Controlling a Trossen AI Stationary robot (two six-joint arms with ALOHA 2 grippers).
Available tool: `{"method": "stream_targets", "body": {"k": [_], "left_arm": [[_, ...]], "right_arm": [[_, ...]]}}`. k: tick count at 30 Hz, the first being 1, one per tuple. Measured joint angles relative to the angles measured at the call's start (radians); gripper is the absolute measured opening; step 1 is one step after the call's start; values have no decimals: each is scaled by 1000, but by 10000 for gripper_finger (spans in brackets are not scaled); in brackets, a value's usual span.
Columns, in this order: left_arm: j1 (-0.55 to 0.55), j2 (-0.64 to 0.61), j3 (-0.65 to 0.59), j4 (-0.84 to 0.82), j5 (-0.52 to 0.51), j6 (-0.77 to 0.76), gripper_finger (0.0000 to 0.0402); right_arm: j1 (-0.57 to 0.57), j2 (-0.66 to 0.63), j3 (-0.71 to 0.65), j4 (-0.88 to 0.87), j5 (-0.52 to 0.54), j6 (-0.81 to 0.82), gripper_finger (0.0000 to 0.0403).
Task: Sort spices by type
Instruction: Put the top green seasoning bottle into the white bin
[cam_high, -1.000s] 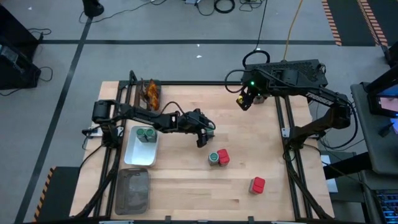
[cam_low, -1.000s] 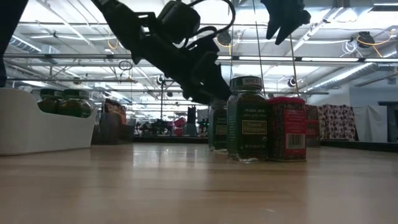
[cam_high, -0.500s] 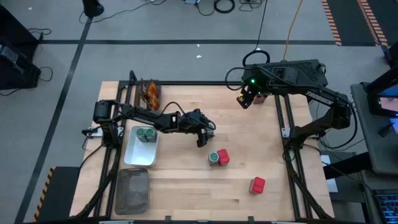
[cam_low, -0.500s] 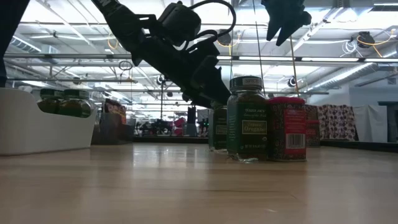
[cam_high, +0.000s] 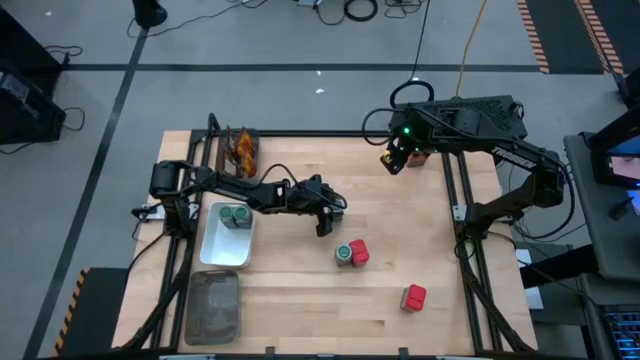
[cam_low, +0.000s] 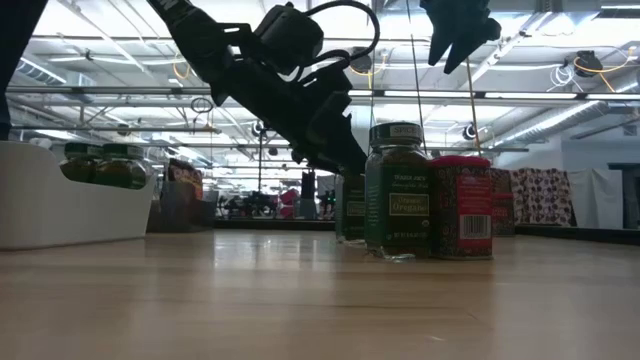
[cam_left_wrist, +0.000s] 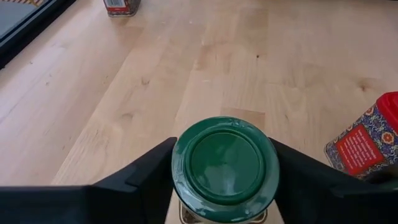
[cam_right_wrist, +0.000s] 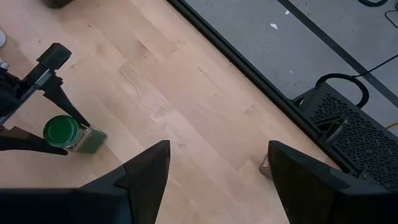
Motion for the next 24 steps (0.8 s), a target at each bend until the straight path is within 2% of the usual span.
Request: {"method": "stream_targets", "body": {"k": [2,9,13,17,24], "left_arm": [[0,0,0,-1,0,0,211],[0,-15,17,-3,23,-53,210],[0,-68,30,-13,23,-57,210],[1,-167,31,-69,19,-128,210],[-12,-404,31,-424,-30,-228,210]], "right_arm": [[0,0,0,0,0,0,254],[0,0,0,0,0,0,254],[0,0,0,-2,0,-2,254],[0,0,0,-11,0,-9,254],[0,0,0,2,0,-22,254]]}}
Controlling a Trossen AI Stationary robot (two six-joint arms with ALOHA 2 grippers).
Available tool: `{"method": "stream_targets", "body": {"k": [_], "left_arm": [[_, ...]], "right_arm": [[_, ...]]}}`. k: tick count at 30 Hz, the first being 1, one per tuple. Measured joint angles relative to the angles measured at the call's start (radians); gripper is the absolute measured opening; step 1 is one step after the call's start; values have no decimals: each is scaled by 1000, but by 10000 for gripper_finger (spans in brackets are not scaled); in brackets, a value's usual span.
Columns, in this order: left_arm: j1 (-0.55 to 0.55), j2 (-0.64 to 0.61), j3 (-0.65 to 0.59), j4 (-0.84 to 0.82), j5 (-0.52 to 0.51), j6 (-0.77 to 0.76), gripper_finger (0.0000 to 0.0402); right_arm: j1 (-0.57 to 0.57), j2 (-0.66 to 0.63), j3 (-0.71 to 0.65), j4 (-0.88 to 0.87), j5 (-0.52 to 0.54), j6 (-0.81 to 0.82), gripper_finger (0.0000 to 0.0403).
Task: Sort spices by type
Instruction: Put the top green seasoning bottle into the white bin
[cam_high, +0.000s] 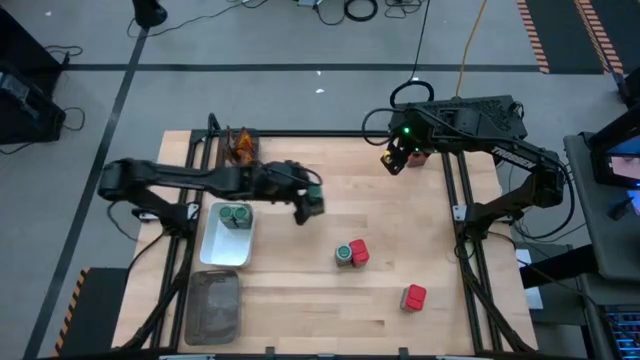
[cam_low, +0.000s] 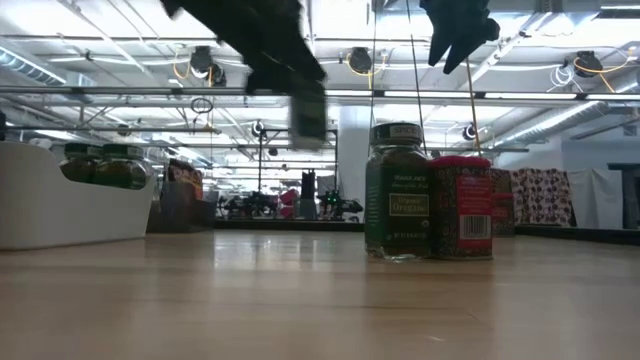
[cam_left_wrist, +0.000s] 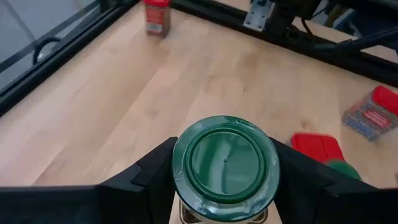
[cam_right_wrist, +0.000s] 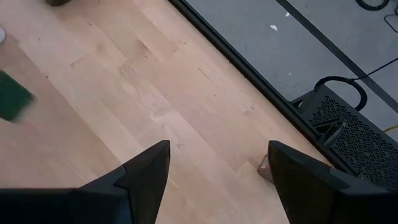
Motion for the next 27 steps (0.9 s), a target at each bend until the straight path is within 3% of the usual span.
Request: {"method": "stream_targets", "body": {"k": [7,18,27], "left_arm": [[-74,-230,0,-356,-113,-81,211],[-304,-443,0,-900,-244,-534,212],[-477,-458,-21,-1002,-395,-851,213]], "right_arm": [[0,0,0,62,0,-24,254],[0,0,0,133,0,-8,254],[0,0,0,157,0,3,254]]}}
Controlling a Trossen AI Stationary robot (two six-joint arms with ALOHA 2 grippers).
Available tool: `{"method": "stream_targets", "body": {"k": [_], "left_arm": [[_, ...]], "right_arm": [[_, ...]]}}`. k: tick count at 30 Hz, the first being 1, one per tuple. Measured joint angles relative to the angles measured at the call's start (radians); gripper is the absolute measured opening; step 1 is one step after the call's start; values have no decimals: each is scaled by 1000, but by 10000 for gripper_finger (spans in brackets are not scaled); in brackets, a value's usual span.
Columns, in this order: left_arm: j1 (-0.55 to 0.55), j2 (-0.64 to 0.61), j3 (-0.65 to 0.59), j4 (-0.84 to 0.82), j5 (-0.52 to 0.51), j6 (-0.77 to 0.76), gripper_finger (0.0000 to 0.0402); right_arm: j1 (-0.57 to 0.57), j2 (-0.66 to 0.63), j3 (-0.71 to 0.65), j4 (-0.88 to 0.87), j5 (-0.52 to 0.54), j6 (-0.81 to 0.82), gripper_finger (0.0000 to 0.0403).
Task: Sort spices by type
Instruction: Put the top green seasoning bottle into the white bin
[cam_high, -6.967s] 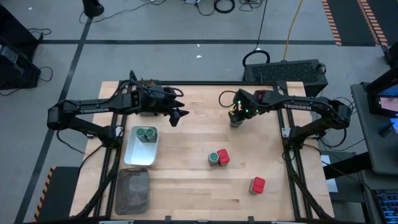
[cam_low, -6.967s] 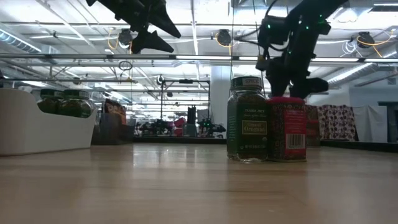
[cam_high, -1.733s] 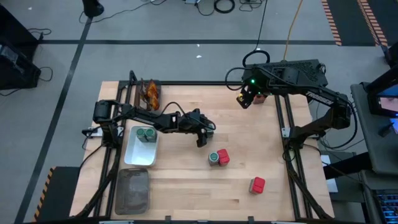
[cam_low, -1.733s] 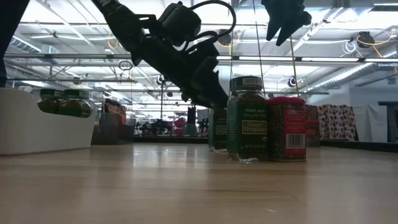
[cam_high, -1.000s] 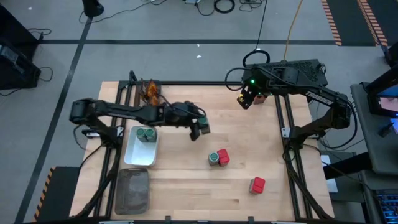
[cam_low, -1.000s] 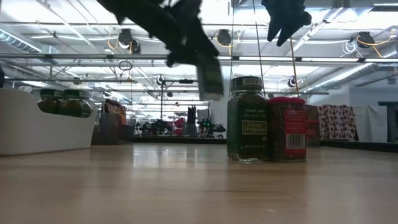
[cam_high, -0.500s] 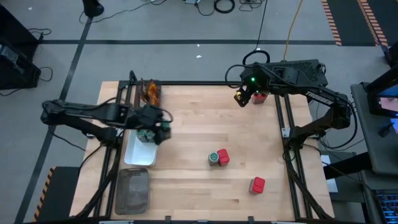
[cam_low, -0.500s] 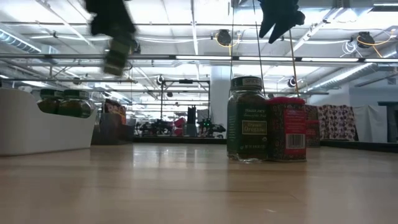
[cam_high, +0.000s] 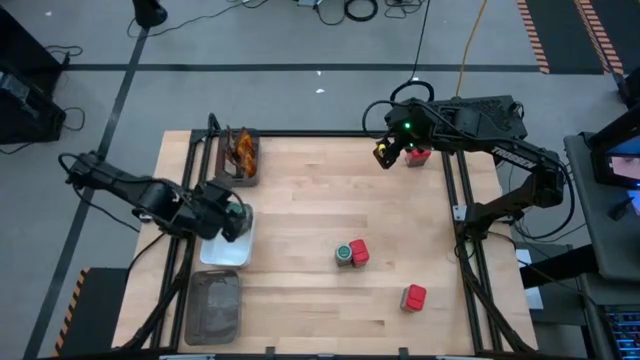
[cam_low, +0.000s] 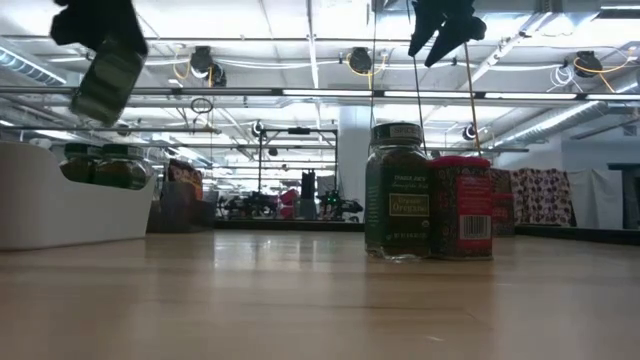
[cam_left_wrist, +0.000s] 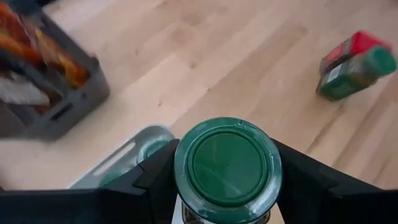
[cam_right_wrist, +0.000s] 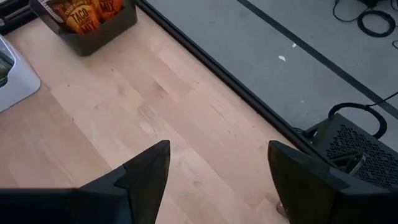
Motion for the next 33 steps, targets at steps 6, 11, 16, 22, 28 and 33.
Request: {"method": "stream_targets", "body": {"k": [6,11,16,22,28,33], "left_arm": [[-100,22,-61,-12,8,-135,213],[-161,24,-95,-8,5,-111,213],[-214,25,-102,0,3,57,213],[-244,24,-102,91,33,277,213],[-246,24,-102,154,75,445,213],[-246,20,-102,137,63,462,213]], "right_arm": [[0,0,0,-7,0,16,254],[0,0,0,-7,0,19,254],[0,0,0,-7,0,18,254],[0,0,0,-7,0,23,254],[0,0,0,-8,0,27,254],[2,0,0,-20,-1,52,254]]}}
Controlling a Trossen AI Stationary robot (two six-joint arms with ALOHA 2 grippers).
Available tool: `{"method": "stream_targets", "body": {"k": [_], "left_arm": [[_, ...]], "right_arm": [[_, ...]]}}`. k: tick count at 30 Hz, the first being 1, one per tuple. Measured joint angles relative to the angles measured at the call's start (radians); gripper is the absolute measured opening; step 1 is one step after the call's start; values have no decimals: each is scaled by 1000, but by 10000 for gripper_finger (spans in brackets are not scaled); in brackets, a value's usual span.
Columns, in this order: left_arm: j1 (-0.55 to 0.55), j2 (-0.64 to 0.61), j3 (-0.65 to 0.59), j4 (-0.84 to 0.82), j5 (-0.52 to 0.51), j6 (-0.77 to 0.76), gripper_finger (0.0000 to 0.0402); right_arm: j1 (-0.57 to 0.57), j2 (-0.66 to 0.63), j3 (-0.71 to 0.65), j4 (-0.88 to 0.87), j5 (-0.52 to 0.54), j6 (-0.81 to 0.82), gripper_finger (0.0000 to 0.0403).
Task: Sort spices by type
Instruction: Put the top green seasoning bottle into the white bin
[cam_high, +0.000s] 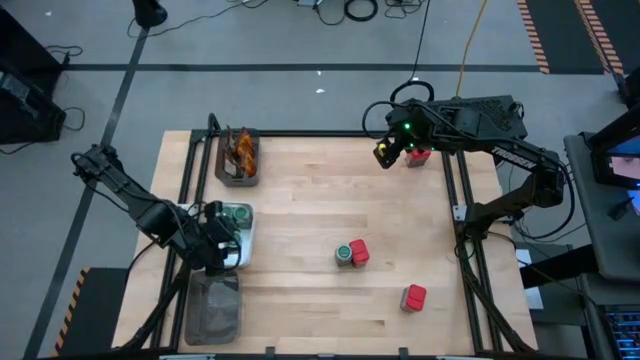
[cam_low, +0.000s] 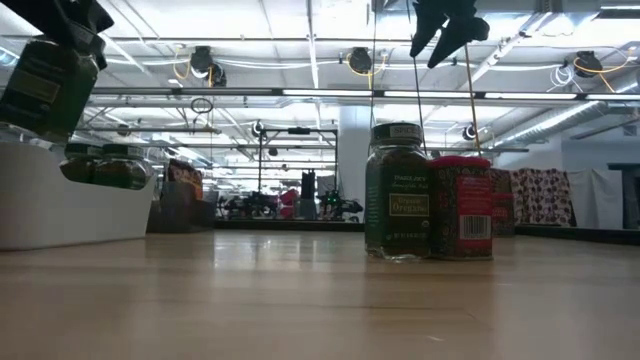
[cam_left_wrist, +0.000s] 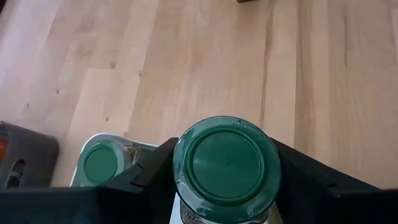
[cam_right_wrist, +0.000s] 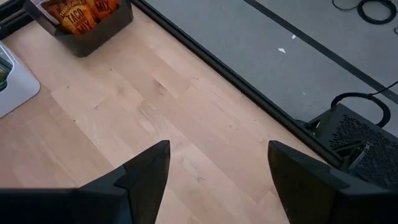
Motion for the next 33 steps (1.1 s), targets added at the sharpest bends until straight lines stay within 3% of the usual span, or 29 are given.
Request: {"method": "stream_targets", "body": {"k": [7,16,27,33], "left_arm": [[0,-62,-22,-30,-29,24,213],[0,-146,-200,93,-16,72,213],[1,-150,-291,198,-32,174,213],[8,-147,-322,216,-98,176,213]], "right_arm": [[1,0,0,-33,-3,52,254],[14,0,0,-35,0,80,254],[14,0,0,-34,1,92,254],[14,0,0,-33,1,92,254]]}}
